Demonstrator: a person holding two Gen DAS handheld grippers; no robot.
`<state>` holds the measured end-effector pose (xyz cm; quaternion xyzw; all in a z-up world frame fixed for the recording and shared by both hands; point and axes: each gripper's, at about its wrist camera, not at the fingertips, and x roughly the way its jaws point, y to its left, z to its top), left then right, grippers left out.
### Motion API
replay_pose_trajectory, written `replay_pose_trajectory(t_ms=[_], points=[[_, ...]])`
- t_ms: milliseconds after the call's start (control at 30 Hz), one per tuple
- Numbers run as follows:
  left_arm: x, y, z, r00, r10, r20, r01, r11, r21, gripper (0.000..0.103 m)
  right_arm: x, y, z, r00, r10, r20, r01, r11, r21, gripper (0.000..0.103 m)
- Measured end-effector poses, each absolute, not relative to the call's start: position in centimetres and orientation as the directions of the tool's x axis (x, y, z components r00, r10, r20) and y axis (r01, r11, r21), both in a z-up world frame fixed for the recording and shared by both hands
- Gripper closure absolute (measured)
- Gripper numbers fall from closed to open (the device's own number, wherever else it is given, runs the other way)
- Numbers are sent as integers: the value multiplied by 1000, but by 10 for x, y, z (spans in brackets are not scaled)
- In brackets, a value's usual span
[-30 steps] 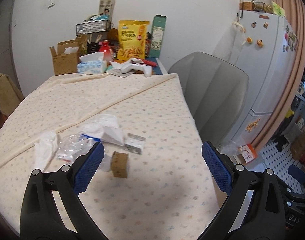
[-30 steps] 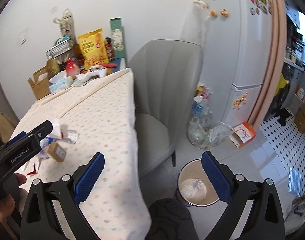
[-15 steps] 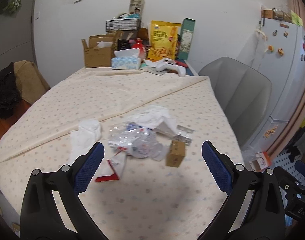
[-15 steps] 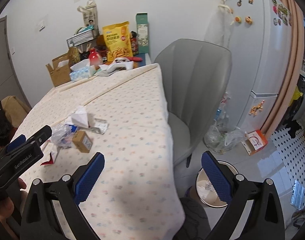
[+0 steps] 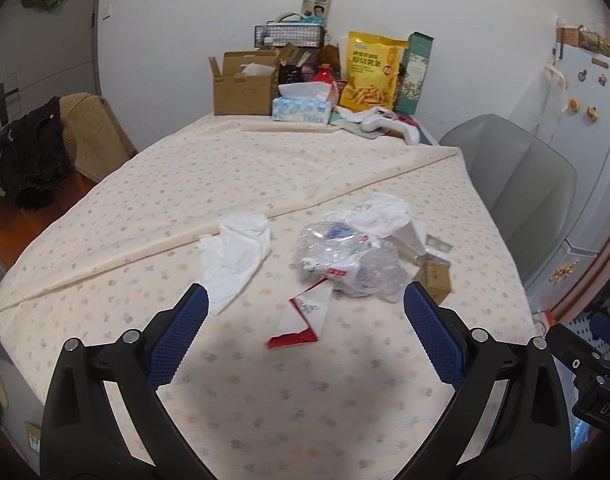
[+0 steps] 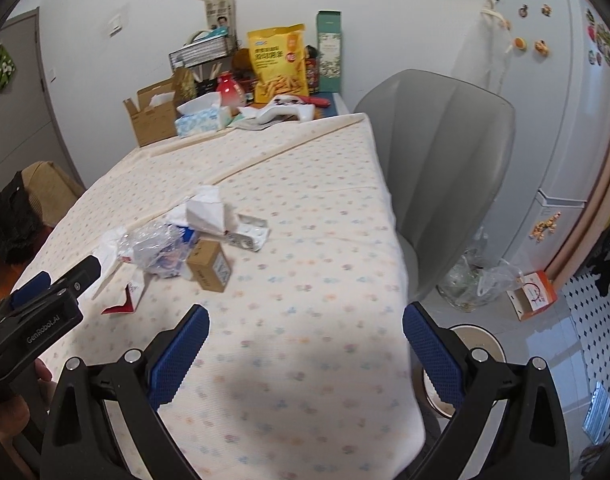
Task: Collect trash
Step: 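Bring both tools back to the table toward the red-and-white wrapper, then grasp the red-and-white wrapper with the left gripper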
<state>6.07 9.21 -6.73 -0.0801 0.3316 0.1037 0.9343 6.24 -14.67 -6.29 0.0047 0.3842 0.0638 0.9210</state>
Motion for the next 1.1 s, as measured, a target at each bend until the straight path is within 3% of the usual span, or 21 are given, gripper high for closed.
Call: replay_pose_trajectory(t_ms=[300,600,833,1100], points=[[59,127,-82,736,148,-660,-298,947,-120,6,77,-114,-80,639,174,-749,-185,980,70,29],[70,151,-100,716,126,-687,-312,938,-153,10,96,-83,-99,589,207,-781,-234,969,81,41],[86,148,-110,706,63,-705,-271,944,-188,32,116,-68,-99,585,223,-780,-251,964,87,42],[109,122,-129,668,16,-744,-219,960,-176,32,124,-71,-101,581,217,-784,-252,964,80,43]])
